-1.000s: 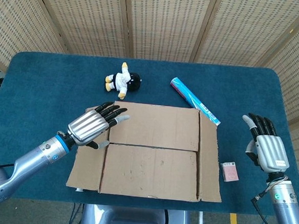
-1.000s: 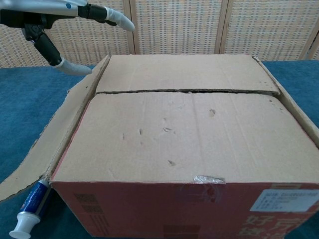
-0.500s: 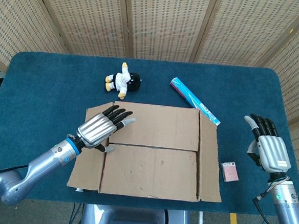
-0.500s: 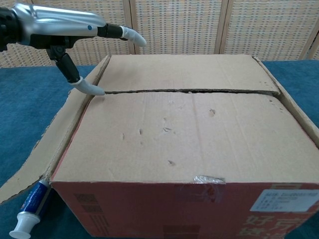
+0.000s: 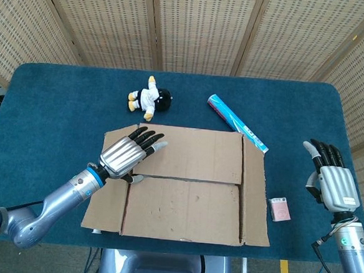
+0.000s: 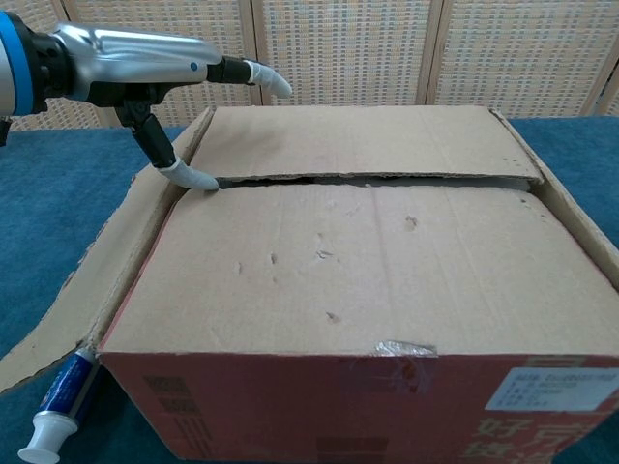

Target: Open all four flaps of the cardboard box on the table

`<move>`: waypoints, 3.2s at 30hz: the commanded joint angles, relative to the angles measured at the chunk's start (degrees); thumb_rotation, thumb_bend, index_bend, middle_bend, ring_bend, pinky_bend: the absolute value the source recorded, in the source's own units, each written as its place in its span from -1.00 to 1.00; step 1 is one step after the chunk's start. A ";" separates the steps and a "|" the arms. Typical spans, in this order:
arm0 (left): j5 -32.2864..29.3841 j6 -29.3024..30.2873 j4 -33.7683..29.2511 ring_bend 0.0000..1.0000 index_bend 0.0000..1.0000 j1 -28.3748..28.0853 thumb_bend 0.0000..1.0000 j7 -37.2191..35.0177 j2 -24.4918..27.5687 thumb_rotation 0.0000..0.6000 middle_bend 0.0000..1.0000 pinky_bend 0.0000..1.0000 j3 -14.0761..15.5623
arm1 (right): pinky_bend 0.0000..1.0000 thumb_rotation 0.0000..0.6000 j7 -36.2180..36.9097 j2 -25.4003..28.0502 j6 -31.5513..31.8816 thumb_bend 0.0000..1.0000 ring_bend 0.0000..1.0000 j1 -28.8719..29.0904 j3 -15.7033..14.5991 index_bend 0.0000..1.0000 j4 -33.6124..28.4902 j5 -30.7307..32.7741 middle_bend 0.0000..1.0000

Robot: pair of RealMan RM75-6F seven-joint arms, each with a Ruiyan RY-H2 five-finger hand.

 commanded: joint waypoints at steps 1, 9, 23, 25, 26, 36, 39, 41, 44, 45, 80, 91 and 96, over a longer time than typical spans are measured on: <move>-0.42 -0.02 0.08 -1.00 -0.92 -0.28 -0.50 0.32 -0.16 0.75 -1.00 -1.00 0.17 | -1.00 1.00 0.03 0.06 0.06 1.00 -1.00 -0.07 0.01 -0.83 -0.06 0.01 -0.89; -0.36 1.88 1.03 -1.00 -0.92 -0.39 -0.50 1.92 -1.46 0.75 -1.00 -1.00 0.54 | -1.00 1.00 0.20 0.20 0.21 1.00 -1.00 -0.28 0.05 -0.83 -0.10 -0.03 -0.89; 1.11 7.14 2.35 -1.00 -0.92 0.77 -0.48 3.18 -3.76 0.76 -1.00 -1.00 -0.09 | -1.00 1.00 0.42 0.63 0.80 1.00 -1.00 -0.76 0.27 -0.83 -0.33 0.04 -0.89; 2.75 8.92 2.50 -1.00 -0.92 1.42 -0.47 2.92 -3.98 0.76 -1.00 -1.00 -0.34 | -1.00 1.00 0.46 0.64 0.86 1.00 -1.00 -0.81 0.28 -0.83 -0.36 -0.02 -0.89; 3.35 9.36 2.46 -1.00 -0.92 1.66 -0.47 2.71 -3.90 0.75 -1.00 -1.00 -0.38 | -1.00 1.00 0.48 0.66 0.88 1.00 -1.00 -0.82 0.29 -0.83 -0.36 -0.05 -0.89; 8.43 14.12 2.20 -1.00 -0.92 4.02 -0.47 -0.61 -2.67 0.75 -1.00 -1.00 -2.36 | -1.00 1.00 0.71 0.73 1.14 1.00 -1.00 -0.98 0.40 -0.83 -0.44 -0.31 -0.89; 9.05 15.11 2.98 -1.00 -0.92 4.18 -0.47 -1.23 -3.09 0.75 -1.00 -1.00 -3.33 | -1.00 1.00 0.73 0.85 1.26 1.00 -1.00 -1.09 0.40 -0.83 -0.53 -0.38 -0.89; 9.29 15.69 3.65 -1.00 -0.92 4.16 -0.47 -1.50 -3.44 0.75 -1.00 -1.00 -4.02 | -1.00 1.00 0.76 0.95 1.37 1.00 -1.00 -1.17 0.41 -0.83 -0.62 -0.41 -0.89; 8.56 16.36 6.28 -1.00 -0.92 3.39 -0.47 -1.60 -4.39 0.75 -1.00 -1.00 -6.24 | -1.00 1.00 0.95 1.17 1.60 0.99 -1.00 -1.40 0.45 -0.83 -0.71 -0.36 -0.89; 8.18 16.28 7.06 -1.00 -0.92 3.08 -0.47 -1.49 -4.68 0.75 -1.00 -1.00 -6.77 | -1.00 1.00 1.00 1.22 1.63 0.99 -1.00 -1.44 0.45 -0.83 -0.75 -0.38 -0.89; -9.41 6.10 26.47 -1.00 -0.92 -4.92 -0.52 1.11 -12.48 0.75 -1.00 -1.00 -13.23 | -1.00 1.00 0.13 1.92 1.35 1.00 -1.00 -1.48 0.64 -0.83 -1.91 -0.11 -0.89; -11.79 -4.74 8.78 -1.00 -0.54 -0.11 -0.61 -12.01 1.51 0.26 -1.00 -1.00 -12.74 | -1.00 1.00 -0.45 1.53 1.32 0.99 -1.00 -1.35 0.42 -0.83 -2.40 -0.57 -0.89; -10.11 -7.79 6.17 -1.00 -0.39 1.20 -0.63 -16.91 4.00 -0.16 -1.00 -1.00 -12.00 | -1.00 1.00 -0.42 1.58 1.65 0.99 -1.00 -1.60 0.31 -0.83 -2.52 -0.71 -0.89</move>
